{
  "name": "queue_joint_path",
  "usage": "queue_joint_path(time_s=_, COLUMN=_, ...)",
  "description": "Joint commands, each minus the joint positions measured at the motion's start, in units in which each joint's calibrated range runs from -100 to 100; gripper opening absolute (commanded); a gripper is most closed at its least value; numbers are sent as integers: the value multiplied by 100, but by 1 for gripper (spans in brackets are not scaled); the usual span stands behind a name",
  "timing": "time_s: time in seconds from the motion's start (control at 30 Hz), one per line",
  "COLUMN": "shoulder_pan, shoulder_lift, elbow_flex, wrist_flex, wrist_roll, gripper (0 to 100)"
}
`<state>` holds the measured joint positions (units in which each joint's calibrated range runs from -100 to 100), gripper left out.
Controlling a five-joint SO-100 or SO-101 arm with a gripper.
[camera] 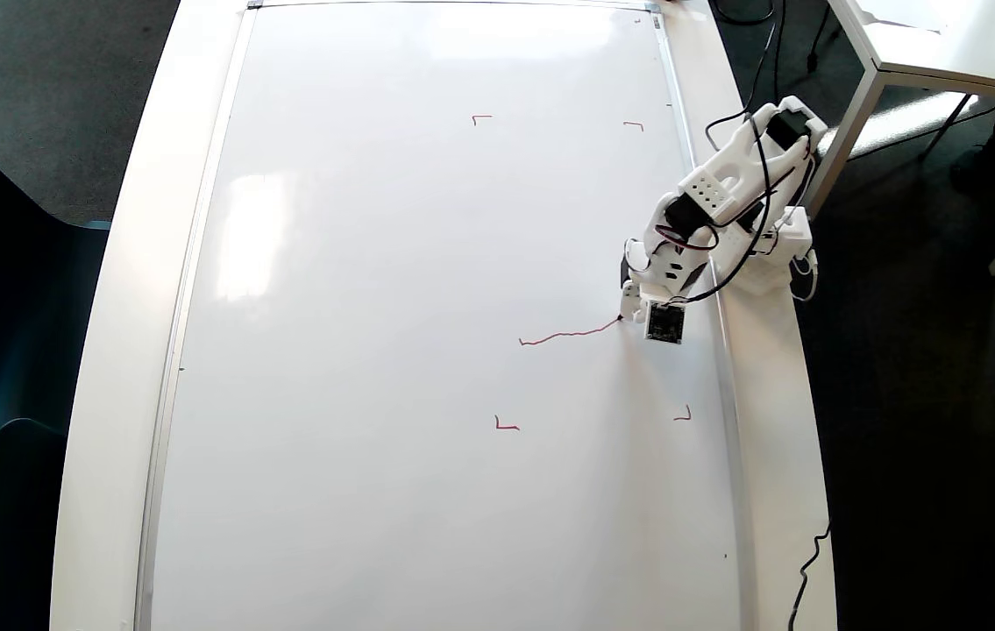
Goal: Draw on a whiteboard a robot head using a pen attached to the gripper
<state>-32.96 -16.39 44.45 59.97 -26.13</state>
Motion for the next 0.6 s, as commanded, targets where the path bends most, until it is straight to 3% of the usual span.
queue_joint_path(time_s=0.0, shoulder_pan=-1, shoulder_lift=-319, elbow_flex=44, wrist_flex=155, wrist_roll=12, gripper=1)
queue_joint_path(time_s=0.37, shoulder_pan=530, shoulder_lift=-352, elbow_flex=53, wrist_flex=363, wrist_roll=18, gripper=1)
queue_joint_path(time_s=0.57, shoulder_pan=1288, shoulder_lift=-361, elbow_flex=171, wrist_flex=485, wrist_roll=23, gripper=1)
